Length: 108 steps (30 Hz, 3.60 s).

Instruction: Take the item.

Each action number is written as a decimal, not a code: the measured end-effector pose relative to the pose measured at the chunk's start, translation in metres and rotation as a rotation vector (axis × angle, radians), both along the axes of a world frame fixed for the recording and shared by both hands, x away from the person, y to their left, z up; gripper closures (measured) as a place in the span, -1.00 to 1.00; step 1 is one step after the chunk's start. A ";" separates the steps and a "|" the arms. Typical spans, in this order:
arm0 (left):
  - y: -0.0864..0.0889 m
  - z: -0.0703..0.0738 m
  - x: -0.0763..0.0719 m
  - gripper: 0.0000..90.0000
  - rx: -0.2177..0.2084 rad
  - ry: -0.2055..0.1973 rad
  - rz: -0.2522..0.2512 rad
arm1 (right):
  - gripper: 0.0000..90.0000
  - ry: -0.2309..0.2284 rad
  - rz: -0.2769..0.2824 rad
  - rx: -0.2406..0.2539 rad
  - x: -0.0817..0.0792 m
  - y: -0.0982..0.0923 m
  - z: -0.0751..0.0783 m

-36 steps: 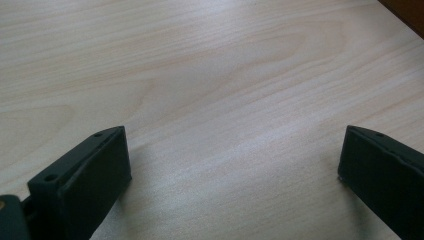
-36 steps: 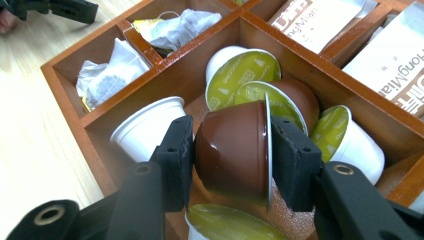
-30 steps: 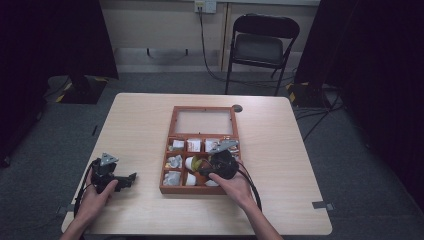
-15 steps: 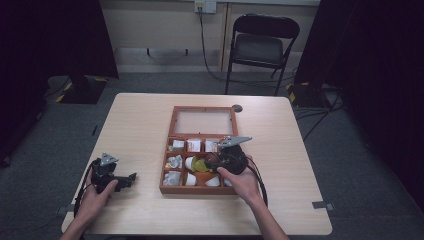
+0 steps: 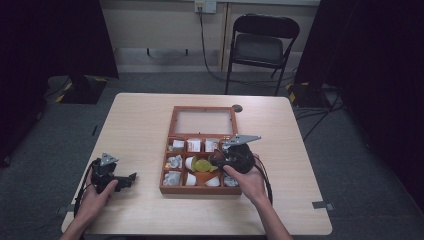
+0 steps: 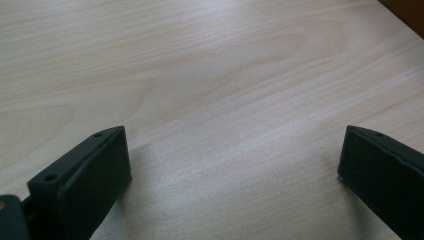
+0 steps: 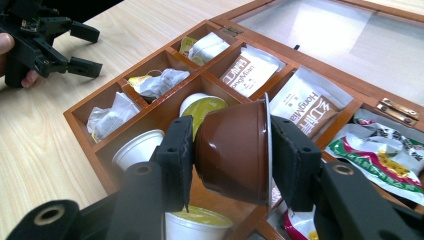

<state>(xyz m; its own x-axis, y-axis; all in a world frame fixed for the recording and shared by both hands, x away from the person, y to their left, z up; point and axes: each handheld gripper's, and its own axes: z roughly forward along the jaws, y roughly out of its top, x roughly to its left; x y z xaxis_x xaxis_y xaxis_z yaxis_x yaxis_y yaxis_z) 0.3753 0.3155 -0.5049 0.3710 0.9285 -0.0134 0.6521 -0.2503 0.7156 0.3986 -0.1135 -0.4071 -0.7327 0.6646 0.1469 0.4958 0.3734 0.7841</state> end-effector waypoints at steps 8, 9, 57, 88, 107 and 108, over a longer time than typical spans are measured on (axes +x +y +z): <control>0.000 0.000 0.000 -1.00 0.000 0.000 0.000 | 0.23 -0.014 -0.008 0.012 -0.001 -0.008 0.006; 0.000 0.000 0.000 -1.00 0.000 0.000 0.000 | 0.23 -0.015 -0.007 0.014 -0.001 -0.008 0.006; 0.000 0.000 0.000 -1.00 -0.004 0.000 0.000 | 0.23 -0.055 -0.164 0.055 0.003 -0.073 0.022; 0.000 0.000 0.000 -1.00 -0.005 0.000 -0.001 | 0.23 -0.047 -0.299 0.071 0.004 -0.127 0.020; 0.000 0.000 0.000 -1.00 -0.005 0.000 -0.001 | 0.23 -0.010 -0.391 0.040 0.016 -0.159 0.000; 0.000 0.000 0.000 -1.00 -0.005 0.000 0.000 | 0.23 -0.007 -0.395 0.039 0.017 -0.161 -0.002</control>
<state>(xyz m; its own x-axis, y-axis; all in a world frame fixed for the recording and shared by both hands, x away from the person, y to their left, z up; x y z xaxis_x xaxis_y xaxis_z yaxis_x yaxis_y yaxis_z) 0.3749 0.3152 -0.5051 0.3714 0.9283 -0.0183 0.6522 -0.2468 0.7168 0.4155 -0.2742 -0.4092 -0.4226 0.8895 0.1738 0.5903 0.1246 0.7975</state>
